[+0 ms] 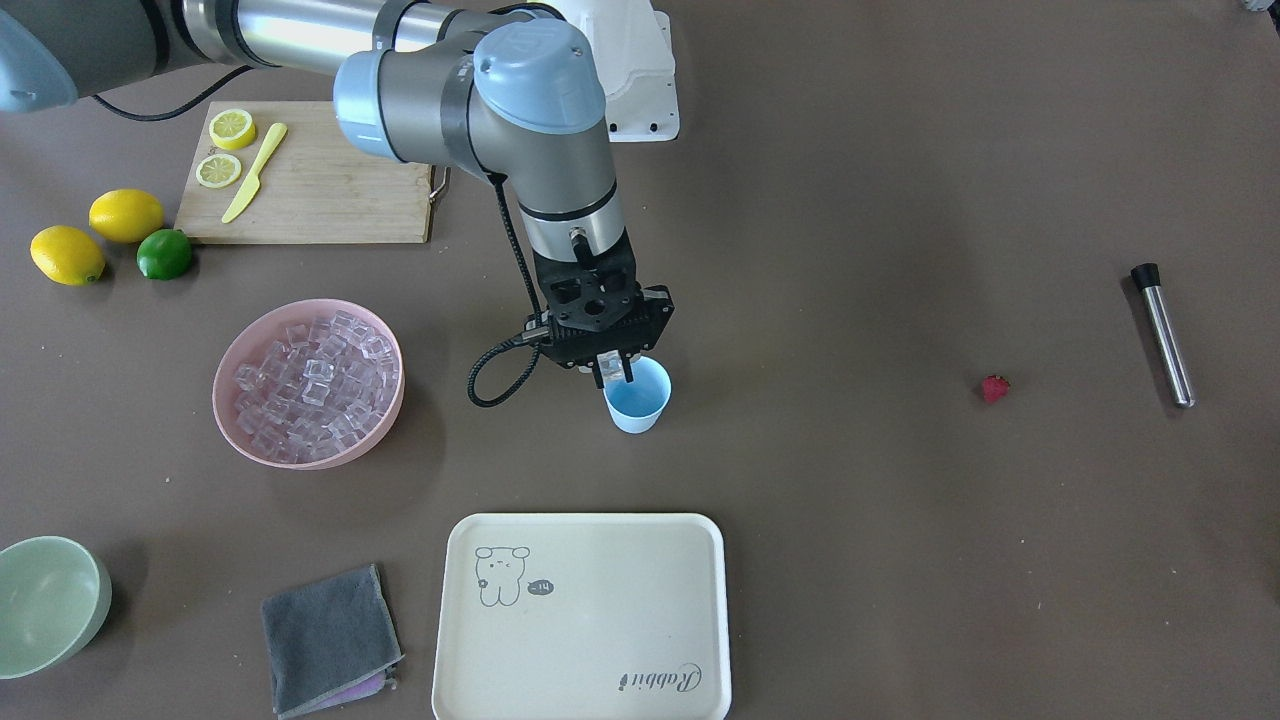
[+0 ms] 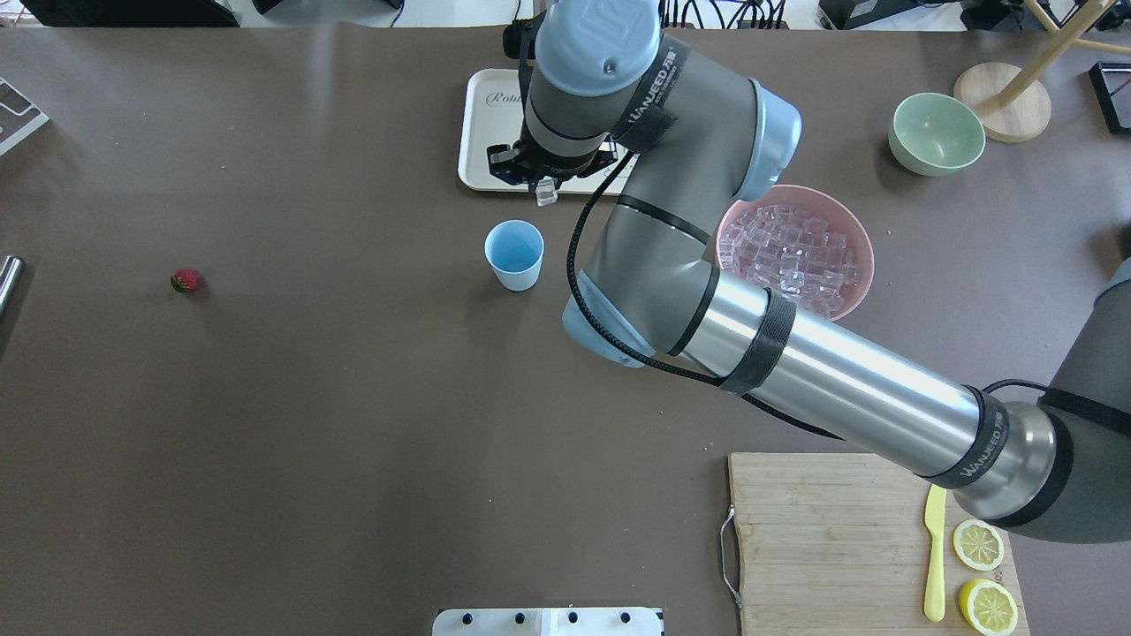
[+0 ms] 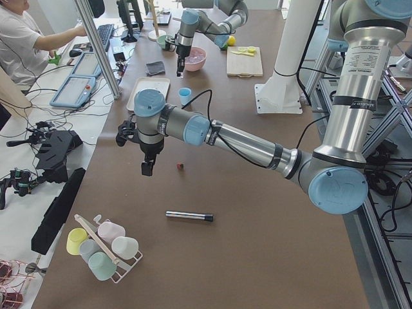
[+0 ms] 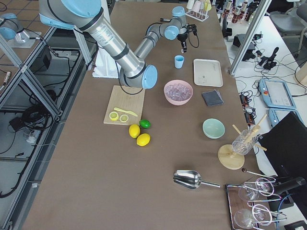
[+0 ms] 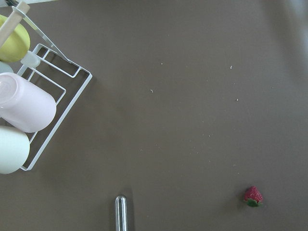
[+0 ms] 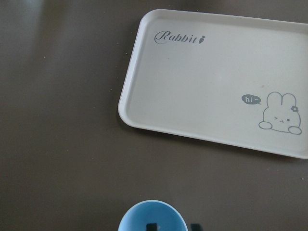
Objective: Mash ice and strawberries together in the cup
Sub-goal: 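Carry the ice cube with the right gripper over the light-blue cup, then open the right gripper to drop the ice cube into the cup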
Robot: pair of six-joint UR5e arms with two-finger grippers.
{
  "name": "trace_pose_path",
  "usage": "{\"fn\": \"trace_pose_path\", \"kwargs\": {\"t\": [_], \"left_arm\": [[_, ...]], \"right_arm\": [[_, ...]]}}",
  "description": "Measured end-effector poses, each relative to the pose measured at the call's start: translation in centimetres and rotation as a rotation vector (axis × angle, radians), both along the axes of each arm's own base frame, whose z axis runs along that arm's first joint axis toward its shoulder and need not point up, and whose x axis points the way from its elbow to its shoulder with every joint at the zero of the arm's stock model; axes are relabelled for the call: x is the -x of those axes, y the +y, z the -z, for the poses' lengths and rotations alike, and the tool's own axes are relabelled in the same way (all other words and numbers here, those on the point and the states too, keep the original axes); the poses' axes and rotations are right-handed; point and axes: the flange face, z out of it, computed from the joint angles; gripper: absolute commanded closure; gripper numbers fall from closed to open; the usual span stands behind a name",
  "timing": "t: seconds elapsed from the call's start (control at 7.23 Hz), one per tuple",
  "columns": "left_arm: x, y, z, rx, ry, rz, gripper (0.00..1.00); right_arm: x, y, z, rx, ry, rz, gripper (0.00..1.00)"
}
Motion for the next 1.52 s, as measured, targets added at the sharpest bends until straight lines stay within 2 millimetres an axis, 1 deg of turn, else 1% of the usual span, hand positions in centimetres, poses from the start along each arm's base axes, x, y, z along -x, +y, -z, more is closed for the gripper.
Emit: {"fn": "trace_pose_path", "kwargs": {"t": [0.14,0.28,0.41,0.83,1.11,1.24,1.38,1.52], "left_arm": [[0.0,0.0,-0.1,0.002,0.0,0.0,0.02],[0.0,0.0,-0.1,0.002,0.0,0.0,0.02],[0.0,0.0,-0.1,0.002,0.0,0.0,0.02],[0.0,0.3,-0.3,0.004,0.0,-0.001,0.02],[0.0,0.6,-0.5,0.009,0.008,-0.004,0.02],[-0.1,0.7,-0.5,0.012,0.026,-0.011,0.02],[-0.2,0.7,-0.5,0.014,0.042,-0.017,0.02],[-0.3,0.8,-0.5,0.015,0.05,-0.02,0.02]], "right_arm": [[1.7,1.0,0.0,-0.009,0.005,-0.012,1.0],[3.4,1.4,-0.8,-0.021,0.011,-0.02,1.0],[4.6,1.4,-1.6,-0.032,0.016,-0.028,1.0],[6.1,1.6,-2.9,-0.046,0.031,-0.035,1.0],[6.9,2.3,-3.2,-0.065,0.038,-0.042,0.19],[7.0,2.4,-3.4,-0.073,0.044,-0.046,0.1],[7.1,2.4,-3.5,-0.082,0.048,-0.052,0.12],[7.1,2.2,-3.6,-0.093,0.047,-0.054,0.16]]}}
